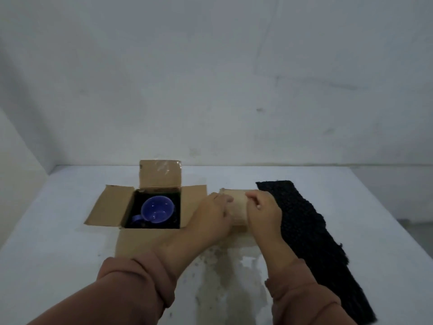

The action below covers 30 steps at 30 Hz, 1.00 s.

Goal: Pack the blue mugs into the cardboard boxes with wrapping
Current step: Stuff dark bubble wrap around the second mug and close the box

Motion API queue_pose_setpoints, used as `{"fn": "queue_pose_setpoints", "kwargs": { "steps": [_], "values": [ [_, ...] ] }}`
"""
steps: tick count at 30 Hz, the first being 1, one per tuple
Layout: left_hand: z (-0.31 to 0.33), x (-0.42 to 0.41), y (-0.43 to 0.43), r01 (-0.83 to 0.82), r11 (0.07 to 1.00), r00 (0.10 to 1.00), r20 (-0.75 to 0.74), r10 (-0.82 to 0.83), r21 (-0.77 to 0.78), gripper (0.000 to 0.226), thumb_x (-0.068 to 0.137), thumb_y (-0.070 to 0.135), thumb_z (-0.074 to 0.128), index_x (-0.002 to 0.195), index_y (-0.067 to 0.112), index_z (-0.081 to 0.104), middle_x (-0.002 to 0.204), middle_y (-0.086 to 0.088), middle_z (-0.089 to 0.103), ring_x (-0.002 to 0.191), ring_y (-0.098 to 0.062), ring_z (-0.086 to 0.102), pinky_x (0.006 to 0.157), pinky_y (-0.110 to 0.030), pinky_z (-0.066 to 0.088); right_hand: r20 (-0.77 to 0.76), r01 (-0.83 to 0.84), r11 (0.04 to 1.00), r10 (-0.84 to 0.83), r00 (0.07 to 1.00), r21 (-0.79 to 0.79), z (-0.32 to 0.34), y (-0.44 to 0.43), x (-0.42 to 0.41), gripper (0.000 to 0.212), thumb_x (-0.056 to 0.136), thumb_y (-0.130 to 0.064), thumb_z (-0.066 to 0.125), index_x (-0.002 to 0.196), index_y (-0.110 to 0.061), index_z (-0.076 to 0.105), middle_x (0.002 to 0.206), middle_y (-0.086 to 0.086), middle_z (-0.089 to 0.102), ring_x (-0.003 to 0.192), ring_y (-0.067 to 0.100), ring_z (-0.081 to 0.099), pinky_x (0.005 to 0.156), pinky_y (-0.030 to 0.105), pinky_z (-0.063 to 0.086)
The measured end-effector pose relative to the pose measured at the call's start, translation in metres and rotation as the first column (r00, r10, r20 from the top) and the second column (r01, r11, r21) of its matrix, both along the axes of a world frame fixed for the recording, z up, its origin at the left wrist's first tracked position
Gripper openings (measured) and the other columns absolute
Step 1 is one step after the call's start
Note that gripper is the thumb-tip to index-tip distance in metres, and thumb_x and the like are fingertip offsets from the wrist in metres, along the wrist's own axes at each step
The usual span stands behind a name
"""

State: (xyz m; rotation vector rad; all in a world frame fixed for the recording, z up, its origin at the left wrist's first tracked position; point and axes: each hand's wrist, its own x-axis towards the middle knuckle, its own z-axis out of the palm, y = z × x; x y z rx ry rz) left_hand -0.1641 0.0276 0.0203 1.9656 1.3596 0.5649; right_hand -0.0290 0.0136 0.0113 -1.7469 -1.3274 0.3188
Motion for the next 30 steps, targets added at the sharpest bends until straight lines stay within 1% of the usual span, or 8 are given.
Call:
{"fn": "queue_pose_setpoints", "kwargs": {
  "steps": [4, 9, 13, 16, 21, 23, 26, 30],
  "values": [
    [-0.009, 0.064, -0.027, 0.096, 0.993, 0.993, 0.082, -0.09, -0.074, 0.037, 0.095, 0.014, 0.043, 0.131, 0.02, 0.052, 0.132, -0.003, 0.049, 0.111, -0.016, 0.053, 0.088, -0.022, 0.042, 0.029, 0.14, 0.92, -0.139, 0.99, -0.367, -0.025, -0.018, 0.086, 0.021, 0.089, -0.01, 0.05, 0.101, -0.01, 0.067, 0.106, 0.009, 0.065, 0.09, 0.022, 0.057, 0.071, 0.023, 0.038],
    [-0.036, 0.133, -0.051, 0.203, 0.925, 0.979, 0.075, -0.189, -0.321, 0.037, 0.097, 0.01, 0.038, 0.132, 0.013, 0.052, 0.136, -0.009, 0.051, 0.119, -0.021, 0.052, 0.097, -0.027, 0.043, 0.274, 0.091, 0.657, 0.181, 0.945, -0.748, -0.075, -0.04, 0.143, 0.037, 0.085, -0.032, 0.057, 0.117, -0.013, 0.056, 0.124, 0.011, 0.047, 0.115, 0.029, 0.045, 0.088, 0.031, 0.044],
    [-0.06, 0.163, -0.047, 0.073, 0.825, 0.997, 0.022, -0.073, -0.561, 0.04, 0.096, 0.014, 0.044, 0.137, 0.014, 0.046, 0.141, -0.007, 0.047, 0.116, -0.019, 0.052, 0.097, -0.028, 0.042, 0.376, 0.066, 0.729, 0.27, 0.886, -0.681, -0.096, -0.049, 0.156, 0.032, 0.089, -0.033, 0.054, 0.115, -0.014, 0.055, 0.123, 0.01, 0.043, 0.115, 0.027, 0.039, 0.09, 0.032, 0.044],
    [-0.075, 0.177, -0.037, -0.091, 0.708, 0.979, 0.066, 0.191, -0.7, 0.041, 0.094, 0.014, 0.047, 0.135, 0.015, 0.047, 0.132, -0.007, 0.052, 0.093, -0.013, 0.054, 0.078, -0.025, 0.046, 0.353, 0.038, 0.757, 0.259, 0.899, -0.652, -0.103, -0.046, 0.163, 0.022, 0.092, -0.029, 0.051, 0.105, -0.014, 0.062, 0.117, 0.009, 0.046, 0.109, 0.026, 0.041, 0.087, 0.03, 0.045],
    [-0.072, 0.193, -0.021, -0.164, 0.59, 0.906, 0.116, 0.407, -0.79, 0.017, 0.096, 0.026, 0.051, 0.081, 0.019, 0.051, 0.084, 0.0, 0.051, 0.081, -0.018, 0.054, 0.08, -0.032, 0.043, -0.17, -0.091, 0.773, -0.021, 0.985, -0.628, -0.091, -0.034, 0.185, 0.015, 0.082, -0.016, 0.06, 0.067, -0.016, 0.062, 0.088, 0.011, 0.063, 0.075, 0.02, 0.056, 0.062, 0.027, 0.044],
    [-0.067, 0.197, -0.018, -0.092, 0.563, 0.875, 0.203, 0.439, -0.821, 0.022, 0.095, 0.039, 0.051, 0.088, 0.019, 0.05, 0.091, -0.001, 0.054, 0.089, -0.019, 0.055, 0.086, -0.033, 0.045, -0.28, -0.085, 0.853, -0.074, 0.957, -0.515, -0.084, -0.035, 0.189, 0.014, 0.079, -0.016, 0.057, 0.068, -0.009, 0.062, 0.078, 0.008, 0.062, 0.069, 0.019, 0.055, 0.06, 0.028, 0.041],
    [-0.059, 0.204, -0.014, 0.033, 0.567, 0.789, 0.37, 0.491, -0.823, 0.04, 0.09, 0.044, 0.057, 0.112, 0.01, 0.059, 0.113, -0.006, 0.066, 0.107, -0.025, 0.063, 0.096, -0.042, 0.051, -0.118, -0.16, 0.954, 0.134, 0.984, -0.253, -0.079, -0.042, 0.185, 0.014, 0.068, -0.028, 0.054, 0.061, -0.018, 0.058, 0.073, -0.005, 0.057, 0.075, 0.015, 0.054, 0.065, 0.02, 0.037],
    [-0.042, 0.204, -0.007, -0.106, 0.663, 0.737, 0.389, 0.553, -0.741, 0.028, 0.095, 0.024, 0.051, 0.119, 0.013, 0.06, 0.112, -0.011, 0.067, 0.103, -0.028, 0.064, 0.096, -0.044, 0.051, -0.115, -0.156, 0.987, 0.152, 0.982, -0.032, -0.07, -0.042, 0.177, 0.029, 0.072, -0.037, 0.05, 0.068, -0.016, 0.069, 0.077, -0.012, 0.057, 0.081, 0.002, 0.05, 0.077, 0.018, 0.039]
  ]
}}
